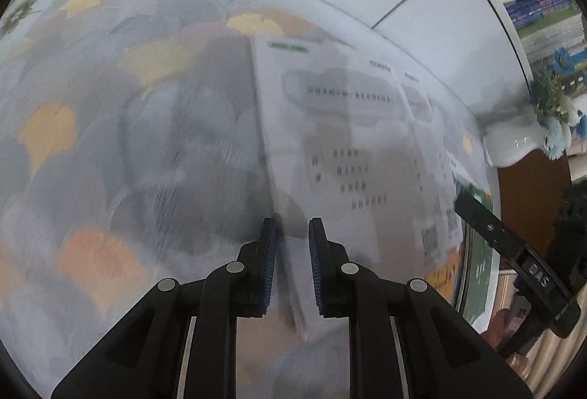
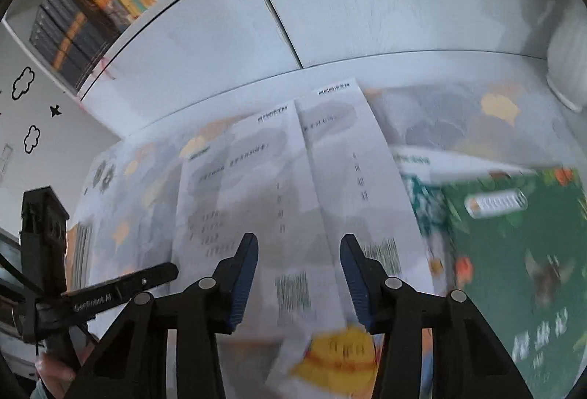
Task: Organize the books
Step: 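Move the left tool toward the white booklet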
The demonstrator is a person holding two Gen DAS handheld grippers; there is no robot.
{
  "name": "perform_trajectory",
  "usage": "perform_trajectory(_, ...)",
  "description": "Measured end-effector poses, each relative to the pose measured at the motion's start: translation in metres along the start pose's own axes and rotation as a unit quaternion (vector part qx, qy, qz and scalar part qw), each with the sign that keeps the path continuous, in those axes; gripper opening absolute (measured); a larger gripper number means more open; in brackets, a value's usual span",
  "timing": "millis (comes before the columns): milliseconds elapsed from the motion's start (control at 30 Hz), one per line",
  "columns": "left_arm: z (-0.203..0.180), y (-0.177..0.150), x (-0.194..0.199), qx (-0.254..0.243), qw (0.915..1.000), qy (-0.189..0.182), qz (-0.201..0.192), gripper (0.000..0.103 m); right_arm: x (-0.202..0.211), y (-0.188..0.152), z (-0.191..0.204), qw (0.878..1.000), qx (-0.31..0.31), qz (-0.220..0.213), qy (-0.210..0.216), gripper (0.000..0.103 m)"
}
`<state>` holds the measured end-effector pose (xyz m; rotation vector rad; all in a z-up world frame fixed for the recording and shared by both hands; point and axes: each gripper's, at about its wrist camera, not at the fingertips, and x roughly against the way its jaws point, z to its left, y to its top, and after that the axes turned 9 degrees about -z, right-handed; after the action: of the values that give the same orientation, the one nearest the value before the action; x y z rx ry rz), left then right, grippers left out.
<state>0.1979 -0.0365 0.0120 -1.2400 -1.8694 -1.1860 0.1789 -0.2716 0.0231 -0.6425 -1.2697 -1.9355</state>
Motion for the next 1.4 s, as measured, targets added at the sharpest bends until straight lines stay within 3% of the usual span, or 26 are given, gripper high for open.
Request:
perform_trajectory(200,0.001,0.009,-0.007,-0.012,0.9999,-0.005,-0.006,0.015,-0.037,0.019,-0.003,1.000,0.001,0.009,0.002,0.043)
perform_trajectory(467,0.003,0.008,-0.002,-0.028,0.9995,-0.012,-0.002,0.016,-0.036,0.018,0.000,1.000,-0.002,0.026,0.013,0.043)
perform_trajectory(633,0.013,-0.024,0.026,-0.045,0.9990,0.002,0.005,0.016,-0.005,-0.025,0.013,0.998,-0.017,0.054,0.022,0.044)
perform_trajectory(767,0.027,-0.081,0.055,-0.051,0.9981,0.009,0.035,0.017,0.035,-0.088,0.032,0.997,-0.024,0.074,0.020,0.045)
perform_trajectory(933,0.033,-0.164,0.090,-0.028,0.9963,-0.020,0.078,0.018,0.090,-0.184,0.035,0.992,-0.016,0.128,0.014,0.044)
perform_trajectory(1000,0.030,-0.185,0.095,-0.033,0.9951,-0.025,0.089,0.019,0.106,-0.203,0.031,0.990,-0.008,0.138,0.016,0.044)
perform_trajectory(1133,0.025,-0.198,0.103,-0.040,0.9970,-0.004,0.066,0.020,0.119,-0.209,0.013,0.991,-0.009,0.132,0.008,0.044)
perform_trajectory(1400,0.025,-0.195,0.095,-0.035,0.9970,-0.031,0.062,0.022,0.104,-0.195,0.013,0.993,-0.032,0.101,0.057,0.050)
